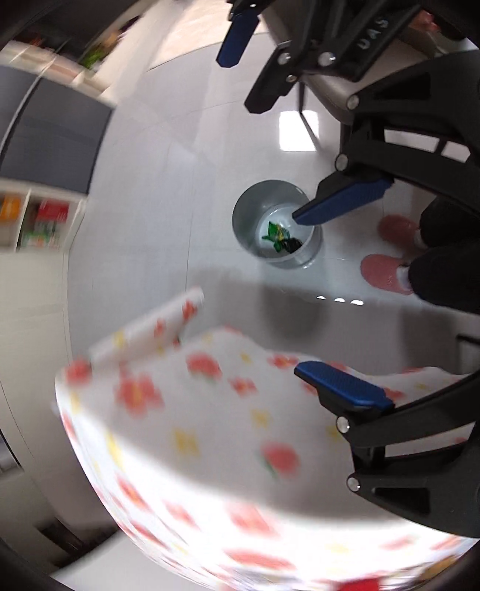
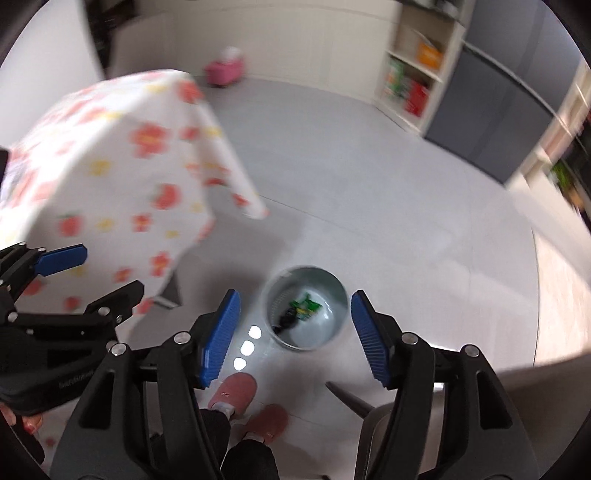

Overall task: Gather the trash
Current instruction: 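Move both tools back over the table toward the remaining trash, then grasp the gold paper box with the left gripper while the right grasps the clear barcode bag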

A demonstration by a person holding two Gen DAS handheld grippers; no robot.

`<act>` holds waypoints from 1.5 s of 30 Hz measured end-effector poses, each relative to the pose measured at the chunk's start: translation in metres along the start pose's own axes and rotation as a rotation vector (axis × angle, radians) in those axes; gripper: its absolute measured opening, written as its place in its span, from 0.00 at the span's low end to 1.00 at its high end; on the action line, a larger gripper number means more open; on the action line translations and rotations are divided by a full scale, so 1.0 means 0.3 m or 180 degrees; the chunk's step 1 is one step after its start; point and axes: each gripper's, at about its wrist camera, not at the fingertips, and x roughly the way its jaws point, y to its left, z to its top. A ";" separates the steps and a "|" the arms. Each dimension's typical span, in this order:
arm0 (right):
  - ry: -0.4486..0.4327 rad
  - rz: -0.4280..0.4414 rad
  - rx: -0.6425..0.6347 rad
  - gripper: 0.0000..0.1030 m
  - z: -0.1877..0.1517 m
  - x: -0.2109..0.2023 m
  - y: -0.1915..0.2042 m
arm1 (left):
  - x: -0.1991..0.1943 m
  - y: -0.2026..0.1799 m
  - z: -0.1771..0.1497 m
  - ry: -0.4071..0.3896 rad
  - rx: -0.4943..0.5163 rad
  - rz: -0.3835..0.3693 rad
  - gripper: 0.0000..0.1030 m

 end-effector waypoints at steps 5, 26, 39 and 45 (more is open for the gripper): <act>-0.0170 0.0373 -0.0459 0.60 0.086 -0.169 0.199 | -0.226 0.224 -0.093 -0.0186 -0.0648 0.0250 0.74; -0.0381 0.1378 -0.2013 0.61 0.013 -0.465 1.356 | -0.717 1.191 -0.769 -0.0532 -0.2447 0.1300 0.81; -0.0160 0.1208 -0.2056 0.61 -0.057 -0.287 1.720 | -0.543 1.480 -0.906 -0.0266 -0.2513 0.1081 0.81; -0.0069 0.1130 -0.2224 0.61 -0.083 -0.201 1.789 | -0.475 1.531 -0.945 -0.0198 -0.2577 0.0848 0.81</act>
